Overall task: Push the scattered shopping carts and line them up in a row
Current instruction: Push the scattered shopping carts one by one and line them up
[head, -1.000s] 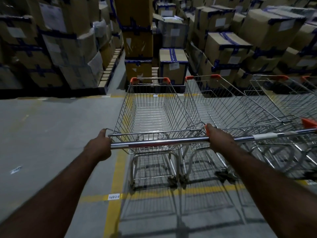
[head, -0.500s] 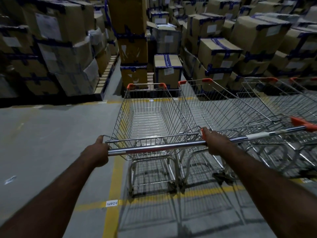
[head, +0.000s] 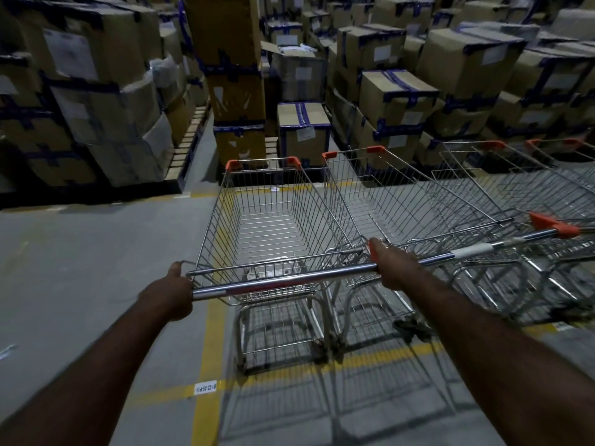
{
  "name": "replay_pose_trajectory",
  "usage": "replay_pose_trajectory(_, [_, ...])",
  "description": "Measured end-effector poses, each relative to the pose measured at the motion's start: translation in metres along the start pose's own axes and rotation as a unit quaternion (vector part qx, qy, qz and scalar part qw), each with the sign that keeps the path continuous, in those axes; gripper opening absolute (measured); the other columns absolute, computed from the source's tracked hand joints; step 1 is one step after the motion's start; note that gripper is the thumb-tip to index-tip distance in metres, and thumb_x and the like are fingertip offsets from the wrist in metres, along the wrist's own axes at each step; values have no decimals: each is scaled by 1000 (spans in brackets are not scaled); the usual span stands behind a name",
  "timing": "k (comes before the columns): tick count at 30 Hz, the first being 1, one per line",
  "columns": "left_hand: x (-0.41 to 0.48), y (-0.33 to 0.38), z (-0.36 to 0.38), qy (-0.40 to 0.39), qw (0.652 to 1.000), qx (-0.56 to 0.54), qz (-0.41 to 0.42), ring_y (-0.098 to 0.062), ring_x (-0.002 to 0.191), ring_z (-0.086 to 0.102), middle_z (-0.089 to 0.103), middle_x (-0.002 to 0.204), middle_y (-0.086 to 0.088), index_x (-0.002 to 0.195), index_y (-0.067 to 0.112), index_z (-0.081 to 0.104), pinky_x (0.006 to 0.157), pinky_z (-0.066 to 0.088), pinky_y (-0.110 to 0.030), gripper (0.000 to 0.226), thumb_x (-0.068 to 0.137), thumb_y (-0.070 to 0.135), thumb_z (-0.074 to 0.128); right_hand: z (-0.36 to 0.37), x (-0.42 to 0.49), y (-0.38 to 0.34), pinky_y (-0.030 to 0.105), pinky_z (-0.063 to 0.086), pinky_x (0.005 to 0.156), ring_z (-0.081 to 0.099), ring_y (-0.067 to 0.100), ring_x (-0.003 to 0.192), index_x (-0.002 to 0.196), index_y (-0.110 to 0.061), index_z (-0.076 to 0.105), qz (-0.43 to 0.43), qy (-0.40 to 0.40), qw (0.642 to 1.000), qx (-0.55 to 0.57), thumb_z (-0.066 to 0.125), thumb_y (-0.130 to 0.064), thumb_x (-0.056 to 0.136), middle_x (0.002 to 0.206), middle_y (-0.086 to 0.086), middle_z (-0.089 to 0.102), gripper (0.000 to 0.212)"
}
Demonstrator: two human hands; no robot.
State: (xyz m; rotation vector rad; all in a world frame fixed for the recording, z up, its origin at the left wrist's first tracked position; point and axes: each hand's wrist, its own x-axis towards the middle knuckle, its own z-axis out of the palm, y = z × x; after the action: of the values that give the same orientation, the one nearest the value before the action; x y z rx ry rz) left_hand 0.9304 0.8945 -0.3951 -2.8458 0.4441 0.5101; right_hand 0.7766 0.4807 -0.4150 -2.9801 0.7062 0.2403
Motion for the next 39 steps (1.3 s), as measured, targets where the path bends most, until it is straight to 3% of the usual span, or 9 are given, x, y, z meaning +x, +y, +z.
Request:
replay_pose_trajectory(5, [-6,17,-7,15,995,95,-22,-29,138,35,28,158,-9,138,31,55,107,36,-49,45,94,26,56,-2,-1,-4,45,49,96,62,32,107,145,-21,28,11,-4,1000,-1,69,-1,85,116,12,65,75])
replay_pose_trajectory(9, [0,35,1,53,997,53,27,-31,143,27,46,148,-3,134,29,55,116,25,-53,48,87,37,61,-3,-3,-6,47,49,98,62,32,112,150,-20,25,21,0,1000,4,71,-4,85,123,13,64,81])
replay_pose_trajectory(15, [0,38,12,104,992,7,74,-34,155,0,6,169,-9,159,26,16,122,9,-59,94,85,65,58,-6,-7,-12,42,49,95,62,31,108,151,-20,26,30,0,1000,6,73,-8,85,120,13,62,82])
replay_pose_trajectory(21, [6,35,14,89,992,-14,85,-32,154,11,25,165,-5,155,28,30,122,10,-59,90,82,72,56,-9,-8,-17,41,51,87,62,30,98,138,-20,35,38,-9,999,22,73,-8,83,103,8,59,68])
replay_pose_trajectory(24, [7,32,9,67,994,-13,89,-31,151,21,36,160,-4,151,30,38,121,12,-61,85,81,73,57,-12,-10,-21,45,52,92,63,33,107,141,-21,33,42,-14,999,23,72,-11,84,116,14,62,69])
replay_pose_trajectory(28, [10,51,0,47,989,-29,140,-29,139,41,48,148,-2,147,32,40,111,36,-56,82,76,67,59,-18,-10,-15,39,50,92,61,35,116,136,-22,38,30,-45,997,55,71,-16,77,125,15,63,68])
replay_pose_trajectory(32, [6,119,-16,53,966,-87,237,-28,133,48,47,146,-2,148,25,38,103,46,-46,83,77,59,63,-30,-7,9,33,49,94,59,35,122,151,-19,35,11,-80,991,106,71,-19,79,139,19,58,80])
replay_pose_trajectory(35, [-7,185,-31,86,940,-132,302,-29,131,49,48,142,-4,142,22,43,100,47,-44,76,77,57,62,-39,-7,44,37,46,105,55,30,130,159,-23,29,10,-82,994,64,70,-43,69,148,13,53,101])
replay_pose_trajectory(39, [-13,278,-53,128,928,-134,325,-26,144,34,30,160,-4,151,28,33,108,41,-47,81,84,54,68,-43,9,120,38,49,104,56,30,129,151,-22,43,31,-99,994,-15,70,-32,77,145,12,56,80])
